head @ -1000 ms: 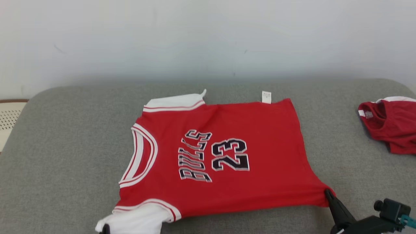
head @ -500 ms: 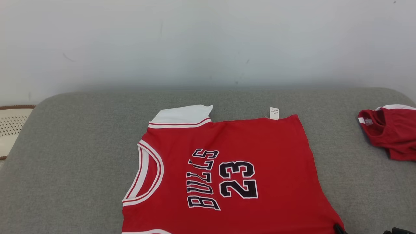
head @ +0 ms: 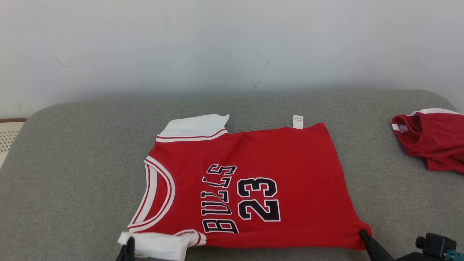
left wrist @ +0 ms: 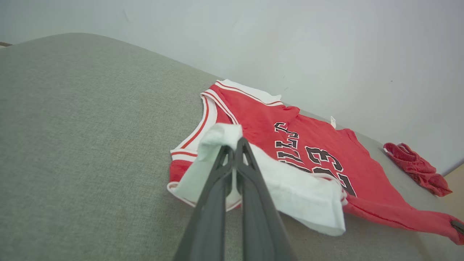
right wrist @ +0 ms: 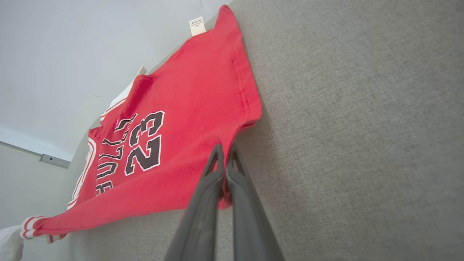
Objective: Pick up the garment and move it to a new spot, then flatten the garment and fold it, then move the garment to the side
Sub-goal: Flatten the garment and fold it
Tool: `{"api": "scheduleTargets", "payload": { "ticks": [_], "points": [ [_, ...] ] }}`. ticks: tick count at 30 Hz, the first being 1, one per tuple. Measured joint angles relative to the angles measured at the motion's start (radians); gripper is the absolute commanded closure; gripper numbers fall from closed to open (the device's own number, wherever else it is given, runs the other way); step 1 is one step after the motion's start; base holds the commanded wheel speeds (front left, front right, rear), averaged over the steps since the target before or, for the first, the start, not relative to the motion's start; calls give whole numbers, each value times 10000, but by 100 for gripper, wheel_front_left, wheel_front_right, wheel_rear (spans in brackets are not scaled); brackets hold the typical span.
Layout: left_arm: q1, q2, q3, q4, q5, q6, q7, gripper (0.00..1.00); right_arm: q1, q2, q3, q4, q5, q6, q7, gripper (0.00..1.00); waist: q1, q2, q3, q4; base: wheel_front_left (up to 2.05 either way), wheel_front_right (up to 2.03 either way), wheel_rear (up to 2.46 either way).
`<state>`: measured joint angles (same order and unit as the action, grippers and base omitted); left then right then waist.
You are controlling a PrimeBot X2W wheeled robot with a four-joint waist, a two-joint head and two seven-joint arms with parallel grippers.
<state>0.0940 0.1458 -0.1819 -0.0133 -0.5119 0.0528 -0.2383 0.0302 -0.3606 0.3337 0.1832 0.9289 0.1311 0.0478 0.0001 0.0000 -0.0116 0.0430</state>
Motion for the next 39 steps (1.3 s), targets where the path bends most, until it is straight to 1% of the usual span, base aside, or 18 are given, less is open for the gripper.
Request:
{"api": "scheduleTargets", "payload": {
  "ticks": [6,11,19,25,34,35,36,39],
  "points": [
    [-1168,316,-48,288,82,-213,405,100,-746,339,-142,196,-280,0,556,100,0,0,121,-168,0,0,0],
    [-2226,474,-46,1241,8,-510,658,100,-1725,732,-165,706,-382,-2,968,100,0,0,333,-360,0,0,0],
    [-3577,646,-100,3009,-63,-945,656,100,-3270,1120,-65,1956,-199,-2,1427,100,1,1,653,-681,0,0,0],
    [-4303,667,-165,4151,-75,-1145,508,100,-4260,1304,282,2970,-180,-4,1486,100,1,0,821,-766,0,0,0],
    [-5229,612,-449,5593,-81,-1415,328,100,-5481,1388,777,4525,-142,-4,1231,100,0,0,870,-652,0,0,0],
    [-5334,614,-495,5737,-79,-1484,318,100,-5572,1390,848,4623,-151,-4,1103,58,0,0,874,-640,0,0,0],
    [-5442,606,-523,5900,-79,-1492,290,100,-5678,1396,880,4727,-157,-4,965,0,-1,1,883,-628,0,0,0],
    [-5719,608,-589,6286,-79,-1572,232,100,-5915,1396,1078,4847,-127,-4,719,0,0,1,915,-634,0,0,0]
  ]
}}
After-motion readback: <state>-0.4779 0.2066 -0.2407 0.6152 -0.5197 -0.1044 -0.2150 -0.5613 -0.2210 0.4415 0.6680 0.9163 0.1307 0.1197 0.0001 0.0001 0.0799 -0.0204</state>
